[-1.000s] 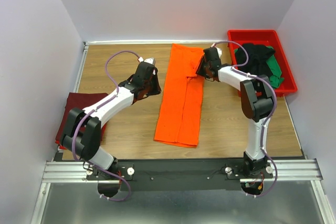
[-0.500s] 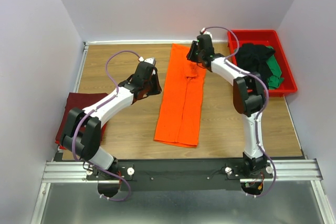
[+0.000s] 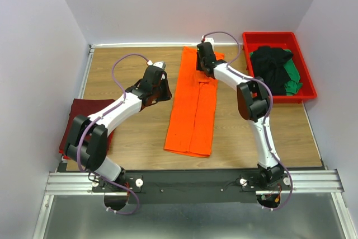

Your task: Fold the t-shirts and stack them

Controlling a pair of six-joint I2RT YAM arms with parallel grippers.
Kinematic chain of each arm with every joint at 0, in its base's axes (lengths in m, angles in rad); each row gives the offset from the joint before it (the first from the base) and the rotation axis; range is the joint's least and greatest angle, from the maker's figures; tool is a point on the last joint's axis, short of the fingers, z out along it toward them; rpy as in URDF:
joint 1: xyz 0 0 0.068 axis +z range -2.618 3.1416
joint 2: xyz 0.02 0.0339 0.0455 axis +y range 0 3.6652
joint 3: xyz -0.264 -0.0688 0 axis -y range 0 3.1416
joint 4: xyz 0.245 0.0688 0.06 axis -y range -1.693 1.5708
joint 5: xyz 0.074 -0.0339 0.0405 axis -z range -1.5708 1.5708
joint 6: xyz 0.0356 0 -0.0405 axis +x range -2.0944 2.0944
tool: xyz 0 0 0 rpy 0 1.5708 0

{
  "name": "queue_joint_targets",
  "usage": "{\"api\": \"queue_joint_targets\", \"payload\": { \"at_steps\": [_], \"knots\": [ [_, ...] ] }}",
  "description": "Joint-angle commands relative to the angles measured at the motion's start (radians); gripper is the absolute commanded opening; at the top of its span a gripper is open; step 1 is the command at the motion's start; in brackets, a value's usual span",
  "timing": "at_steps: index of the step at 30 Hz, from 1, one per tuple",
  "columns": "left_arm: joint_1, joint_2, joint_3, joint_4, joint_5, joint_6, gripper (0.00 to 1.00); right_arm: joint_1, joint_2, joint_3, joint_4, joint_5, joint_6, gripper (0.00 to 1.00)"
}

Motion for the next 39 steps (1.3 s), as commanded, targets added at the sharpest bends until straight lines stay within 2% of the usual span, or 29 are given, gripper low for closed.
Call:
{"api": "queue_joint_targets", "payload": {
  "at_steps": [1,13,17,21,24,32,39],
  "knots": [
    [0.007,0.002,-0.01,0.021,0.027,0.019,0.3,0.027,0.049,0.063,-0.033,0.116,-0.078,0.43],
    [0.011,0.005,-0.015,0.025,0.035,0.021,0.3,0.027,0.077,0.072,-0.061,0.203,-0.124,0.44],
    [0.01,0.007,-0.018,0.028,0.036,0.019,0.3,0.027,0.081,0.078,-0.064,0.231,-0.128,0.35],
    [0.011,0.004,-0.021,0.028,0.036,0.019,0.3,0.027,0.08,0.075,-0.067,0.243,-0.113,0.2],
    [0.011,0.002,-0.024,0.029,0.036,0.019,0.3,0.027,0.063,0.06,-0.065,0.258,-0.082,0.14],
    [0.014,-0.002,-0.033,0.034,0.041,0.021,0.3,0.016,-0.015,-0.03,-0.061,0.307,0.057,0.08],
    [0.014,-0.012,-0.041,0.035,0.043,0.024,0.3,-0.011,-0.094,-0.147,-0.012,0.286,0.172,0.07]
  ]
}}
